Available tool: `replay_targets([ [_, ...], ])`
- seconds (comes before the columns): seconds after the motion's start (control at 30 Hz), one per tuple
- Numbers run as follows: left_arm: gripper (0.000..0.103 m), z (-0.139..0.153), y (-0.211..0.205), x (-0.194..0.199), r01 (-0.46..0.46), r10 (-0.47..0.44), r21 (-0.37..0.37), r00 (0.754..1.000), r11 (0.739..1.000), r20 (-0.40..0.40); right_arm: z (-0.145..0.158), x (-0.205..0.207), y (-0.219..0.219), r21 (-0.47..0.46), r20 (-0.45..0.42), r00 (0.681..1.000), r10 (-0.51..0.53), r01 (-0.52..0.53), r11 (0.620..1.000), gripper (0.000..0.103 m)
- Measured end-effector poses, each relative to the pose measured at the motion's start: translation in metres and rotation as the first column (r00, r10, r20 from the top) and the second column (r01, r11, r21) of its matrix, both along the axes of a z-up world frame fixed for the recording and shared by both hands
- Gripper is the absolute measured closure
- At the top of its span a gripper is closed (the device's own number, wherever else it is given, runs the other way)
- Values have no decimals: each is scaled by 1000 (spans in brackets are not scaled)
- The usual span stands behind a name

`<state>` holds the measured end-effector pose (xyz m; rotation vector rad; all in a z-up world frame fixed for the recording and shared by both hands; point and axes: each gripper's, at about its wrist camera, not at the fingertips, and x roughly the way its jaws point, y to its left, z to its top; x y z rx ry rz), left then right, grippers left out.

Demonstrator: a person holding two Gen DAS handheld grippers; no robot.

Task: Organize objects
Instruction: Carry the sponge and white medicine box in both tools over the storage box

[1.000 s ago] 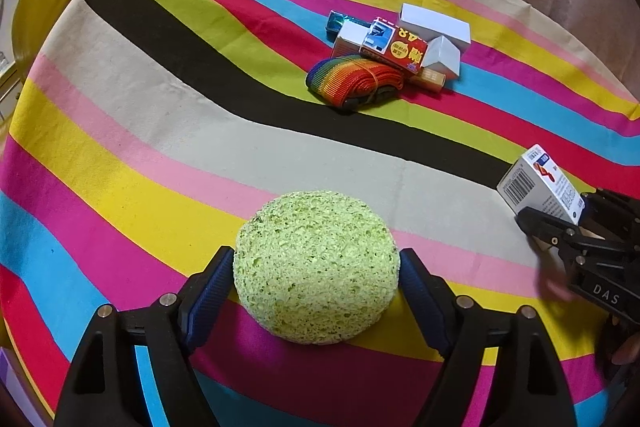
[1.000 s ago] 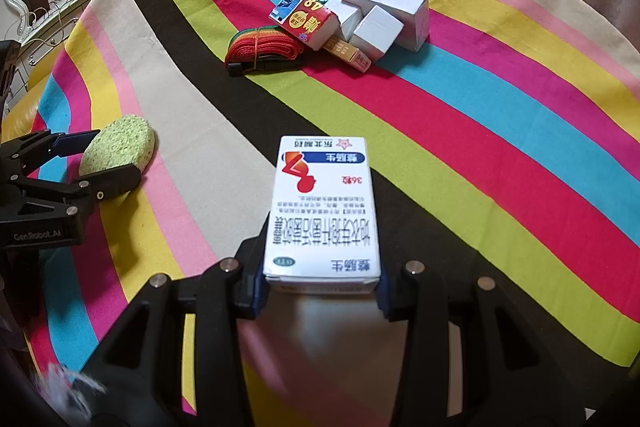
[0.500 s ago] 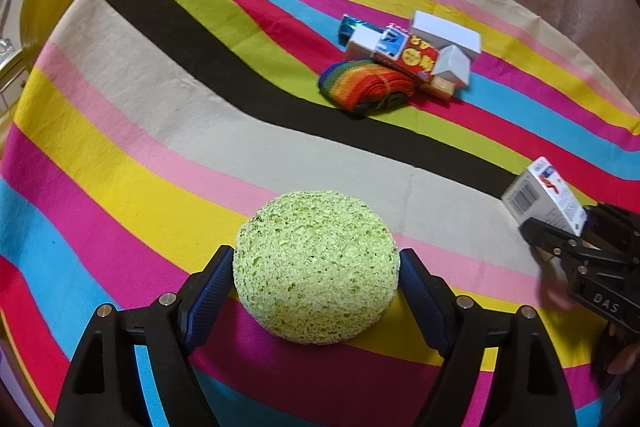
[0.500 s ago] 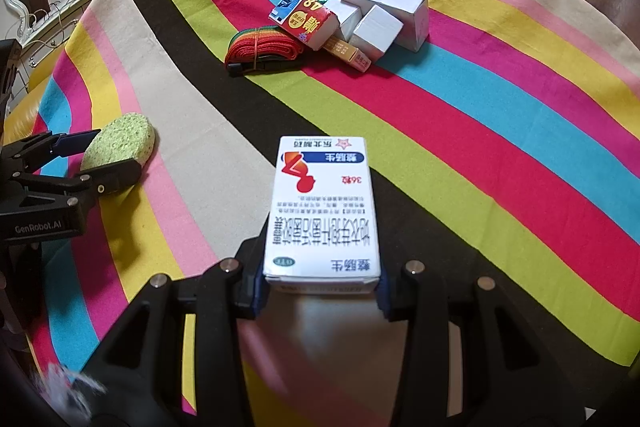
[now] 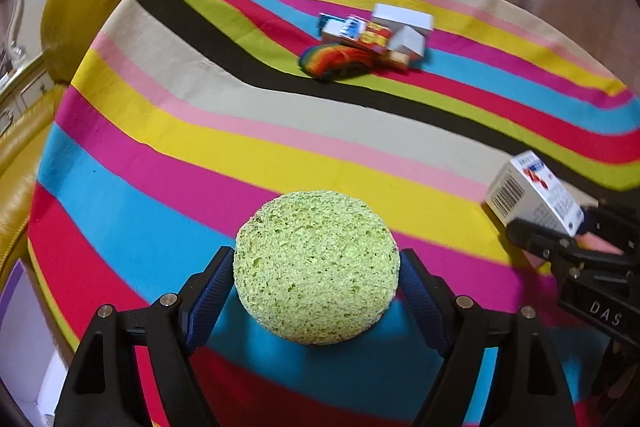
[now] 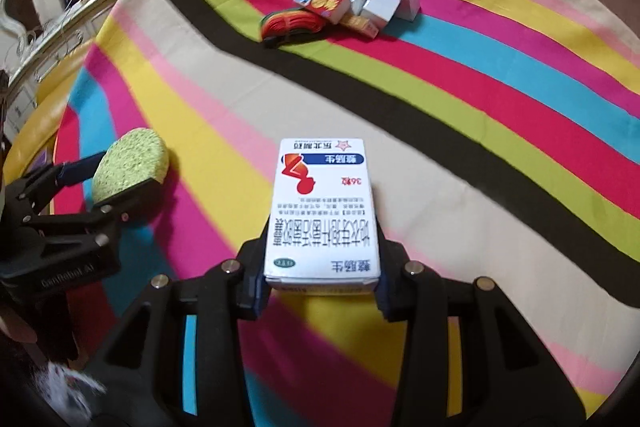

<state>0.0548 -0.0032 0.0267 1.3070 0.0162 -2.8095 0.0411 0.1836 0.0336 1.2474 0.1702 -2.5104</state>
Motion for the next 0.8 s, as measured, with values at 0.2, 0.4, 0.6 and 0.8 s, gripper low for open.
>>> replay_targets([
  [0.2, 21, 1, -3, 22, 11, -11, 20, 1000, 1000, 16, 8, 28, -9, -1, -19, 999, 25, -25, 1000, 59],
  [0.4, 21, 5, -8, 45, 13, -13, 13, 1000, 1000, 4, 9, 47, -21, 0, -18, 998, 63, -63, 998, 59],
  [0.6, 21, 13, -16, 63, 5, -4, 32, 1000, 999, -22, 13, 63, -33, -7, -27, 995, 97, -97, 995, 58],
  [0.8, 21, 26, -28, 78, -5, 7, 43, 999, 999, -53, 20, 75, -49, -18, -34, 990, 138, -139, 990, 59],
])
